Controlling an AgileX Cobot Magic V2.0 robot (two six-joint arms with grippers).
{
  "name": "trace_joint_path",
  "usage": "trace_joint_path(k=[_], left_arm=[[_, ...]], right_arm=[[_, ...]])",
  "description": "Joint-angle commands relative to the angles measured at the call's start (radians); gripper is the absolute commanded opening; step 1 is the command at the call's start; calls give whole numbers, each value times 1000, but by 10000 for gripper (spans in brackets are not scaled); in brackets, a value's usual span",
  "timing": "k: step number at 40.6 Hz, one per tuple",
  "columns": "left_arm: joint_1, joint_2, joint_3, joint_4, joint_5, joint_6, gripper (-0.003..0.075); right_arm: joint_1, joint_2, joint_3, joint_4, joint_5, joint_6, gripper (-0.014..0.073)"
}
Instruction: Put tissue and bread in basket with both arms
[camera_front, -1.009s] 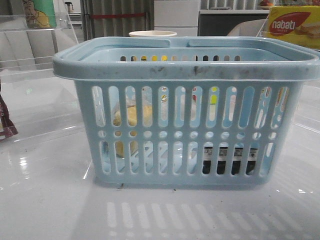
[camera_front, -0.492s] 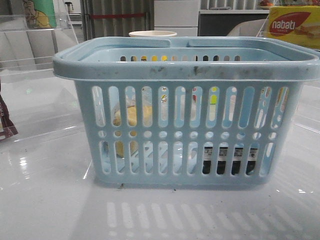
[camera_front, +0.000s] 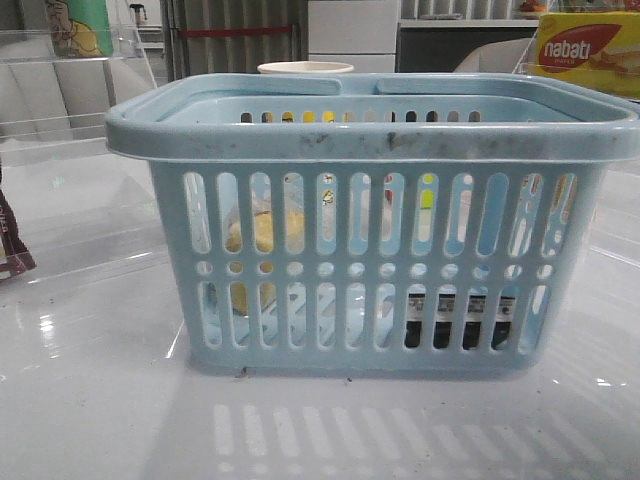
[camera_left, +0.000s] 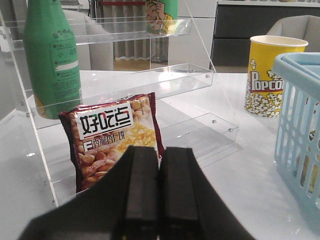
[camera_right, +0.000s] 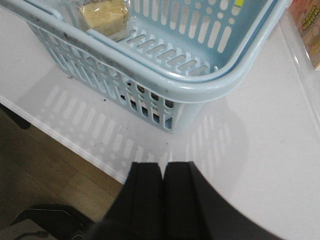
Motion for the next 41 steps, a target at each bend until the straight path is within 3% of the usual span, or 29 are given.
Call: trace_joint_path(k=[1, 41], left_arm=[[2, -12, 12, -11, -149, -6, 93], [-7, -28, 24, -11, -186, -6, 93]], right_arm=[[-4, 1, -27, -6, -62, -8, 56], [-4, 1, -27, -6, -59, -8, 56]])
